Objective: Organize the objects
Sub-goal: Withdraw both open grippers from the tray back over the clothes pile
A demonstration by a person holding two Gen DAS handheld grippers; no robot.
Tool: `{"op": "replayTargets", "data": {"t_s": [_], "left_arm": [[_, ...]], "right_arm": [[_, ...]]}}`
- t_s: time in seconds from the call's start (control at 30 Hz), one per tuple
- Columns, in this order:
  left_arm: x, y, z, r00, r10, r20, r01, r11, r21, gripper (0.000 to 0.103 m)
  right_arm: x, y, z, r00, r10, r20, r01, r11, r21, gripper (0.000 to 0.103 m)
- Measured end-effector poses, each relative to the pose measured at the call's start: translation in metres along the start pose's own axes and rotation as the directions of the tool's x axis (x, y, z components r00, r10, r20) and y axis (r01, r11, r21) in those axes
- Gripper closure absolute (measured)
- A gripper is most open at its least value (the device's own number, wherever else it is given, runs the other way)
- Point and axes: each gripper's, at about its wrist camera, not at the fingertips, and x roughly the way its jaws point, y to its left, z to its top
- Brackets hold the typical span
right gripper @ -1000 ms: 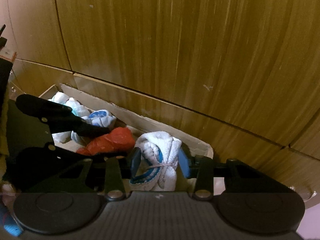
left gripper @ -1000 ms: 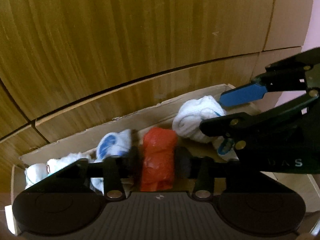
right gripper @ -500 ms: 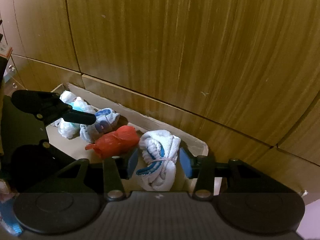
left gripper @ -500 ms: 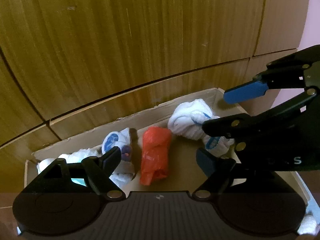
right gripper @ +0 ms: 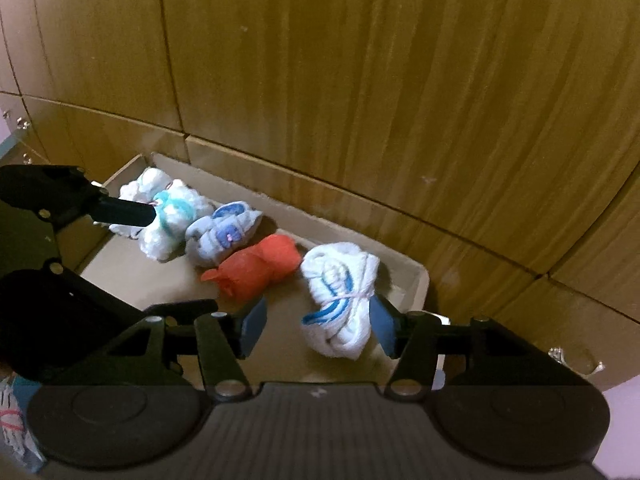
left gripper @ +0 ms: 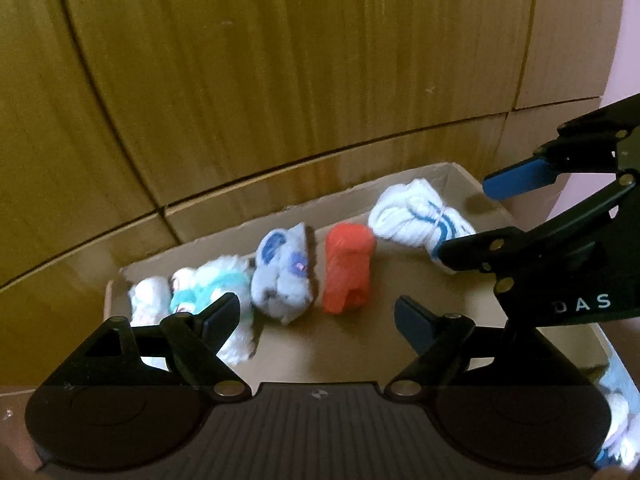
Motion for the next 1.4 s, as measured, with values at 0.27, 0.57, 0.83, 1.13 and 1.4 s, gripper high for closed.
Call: {"op": "replayTargets", "data": {"t_s": [0.27,0.57,0.83,1.13,1.4], "left_arm": [[-0.022,0.014,-0.015,1.0,0.027,-0.005,-0.027,0.999,-0.041,0.015],[-0.046,0.034,-0.023,0.999,0.031,0.018,-0.029,0.993,-0.117,0.015],[-0.066,0.039,-0.03,0.999,0.038,0.027,-0.034,0.99,-0.135,0.015],[-0.095,0.048,-0.046,0.999,0.034,0.036,-0.027,0.987,-0.157,0.015],[-0.133,0.062,-0.093,0.996,0.069,0.065,-0.055,0.978,-0.199,0.006]], "right_arm": [[-0.009,0.012,-0.006,0.999,0.046,-0.013,-0.047,0.996,-0.075,0.047],[-0.022,0.029,-0.009,0.999,0.041,-0.016,-0.042,0.994,-0.103,0.045],[-0.032,0.041,-0.011,0.999,0.041,-0.019,-0.043,0.993,-0.108,0.044],[-0.058,0.044,-0.022,0.999,0.042,-0.001,-0.042,0.994,-0.096,0.041],[-0.094,0.045,-0.06,0.997,0.072,0.041,-0.069,0.994,-0.085,0.04]]}}
